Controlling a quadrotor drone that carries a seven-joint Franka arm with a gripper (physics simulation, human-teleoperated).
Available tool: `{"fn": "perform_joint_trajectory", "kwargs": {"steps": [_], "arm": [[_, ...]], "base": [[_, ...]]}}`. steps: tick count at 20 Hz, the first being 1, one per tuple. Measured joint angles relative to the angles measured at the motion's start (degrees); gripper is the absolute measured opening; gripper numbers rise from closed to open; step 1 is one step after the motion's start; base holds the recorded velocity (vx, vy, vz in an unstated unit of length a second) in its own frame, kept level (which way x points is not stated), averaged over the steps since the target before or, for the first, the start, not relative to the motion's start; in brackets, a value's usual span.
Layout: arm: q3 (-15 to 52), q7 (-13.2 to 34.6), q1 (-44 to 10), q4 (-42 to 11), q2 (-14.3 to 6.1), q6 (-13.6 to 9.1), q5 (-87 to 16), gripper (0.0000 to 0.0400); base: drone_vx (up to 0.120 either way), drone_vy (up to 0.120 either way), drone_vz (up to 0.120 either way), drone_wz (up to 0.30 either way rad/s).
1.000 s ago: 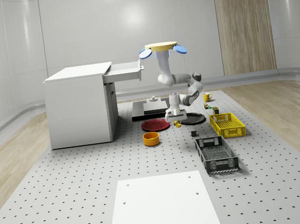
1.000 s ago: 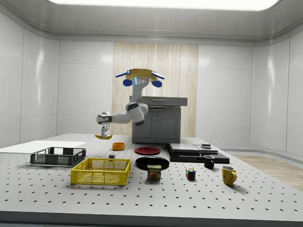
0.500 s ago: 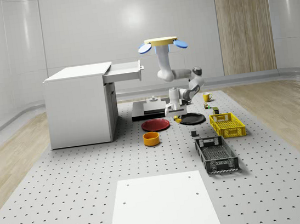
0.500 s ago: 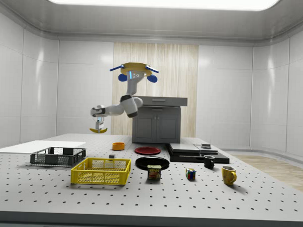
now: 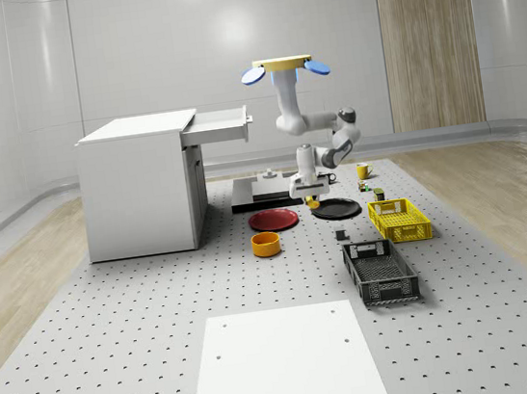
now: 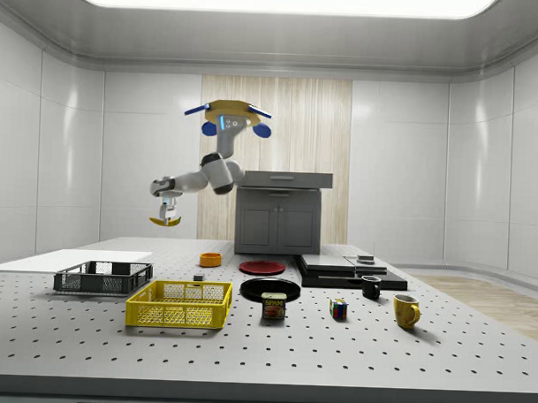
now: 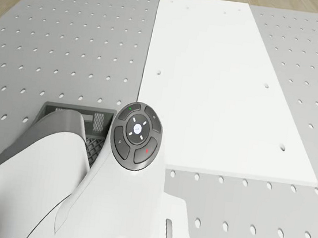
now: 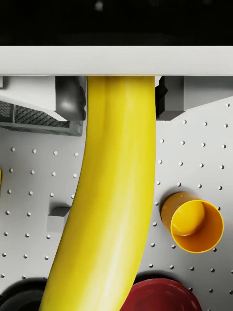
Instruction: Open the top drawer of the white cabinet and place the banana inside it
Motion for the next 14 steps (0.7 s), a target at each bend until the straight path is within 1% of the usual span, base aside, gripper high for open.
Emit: {"fn": "perform_joint_trajectory", "kwargs": {"steps": [3, 4, 5, 14], "arm": [[-0.02, -0.07, 0.14, 0.02, -0.33, 0.30, -0.15, 0.0200], [-0.02, -0.09, 0.18, 0.03, -0.43, 0.40, -0.20, 0.0200], [-0.03, -0.12, 0.23, 0.04, -0.53, 0.50, -0.25, 0.0200], [-0.06, -0.35, 0.59, 0.09, -1.37, 1.28, -0.62, 0.0200]], "base": [[0.120, 0.000, 0.120, 0.000], [0.120, 0.000, 0.080, 0.000], [0.120, 0.000, 0.000, 0.000], [0.000, 0.000, 0.000, 0.000]]}}
